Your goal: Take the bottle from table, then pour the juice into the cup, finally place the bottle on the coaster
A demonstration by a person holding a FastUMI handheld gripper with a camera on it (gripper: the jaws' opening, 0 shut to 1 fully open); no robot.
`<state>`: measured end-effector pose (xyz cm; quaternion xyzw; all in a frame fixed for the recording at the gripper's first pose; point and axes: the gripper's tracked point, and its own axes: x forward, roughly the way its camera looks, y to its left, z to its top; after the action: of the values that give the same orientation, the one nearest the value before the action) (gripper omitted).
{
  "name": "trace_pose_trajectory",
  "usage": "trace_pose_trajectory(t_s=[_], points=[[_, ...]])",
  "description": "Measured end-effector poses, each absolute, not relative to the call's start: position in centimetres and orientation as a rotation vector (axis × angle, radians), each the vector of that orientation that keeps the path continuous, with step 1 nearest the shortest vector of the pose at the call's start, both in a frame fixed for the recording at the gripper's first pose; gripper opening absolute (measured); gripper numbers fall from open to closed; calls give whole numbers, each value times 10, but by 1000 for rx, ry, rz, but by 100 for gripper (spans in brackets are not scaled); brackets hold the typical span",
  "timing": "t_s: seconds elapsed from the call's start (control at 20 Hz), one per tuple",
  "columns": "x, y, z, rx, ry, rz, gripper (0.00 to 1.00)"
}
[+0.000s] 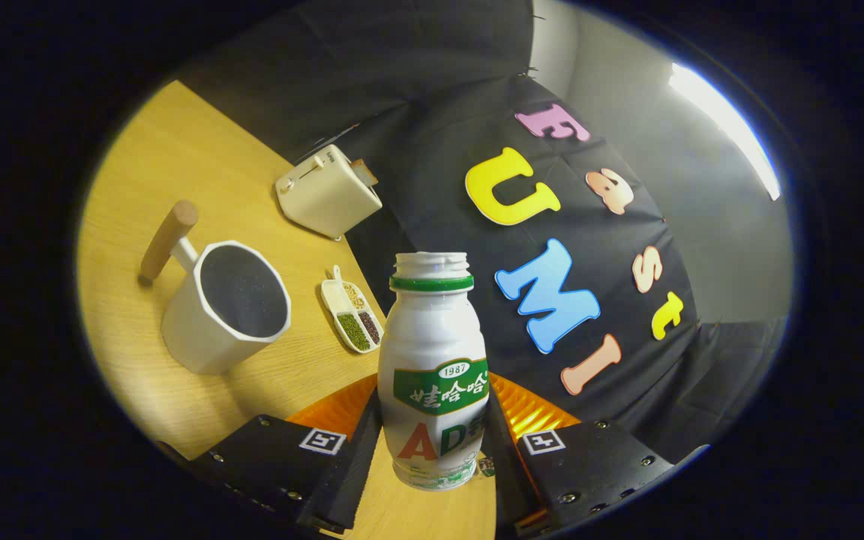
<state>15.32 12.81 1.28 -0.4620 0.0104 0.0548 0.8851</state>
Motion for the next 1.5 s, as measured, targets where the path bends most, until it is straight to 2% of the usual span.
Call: trace_pose_trajectory(t_s=[0.25, 0.7, 0.95, 1.35, 1.5], points=[[158, 120, 19, -576, 4, 154, 70], [186, 99, 10, -139, 79, 213, 70], [195, 93, -7, -70, 143, 230, 70], [214, 102, -1, -58, 145, 218, 70], [219, 104, -21, 14, 175, 232, 70]])
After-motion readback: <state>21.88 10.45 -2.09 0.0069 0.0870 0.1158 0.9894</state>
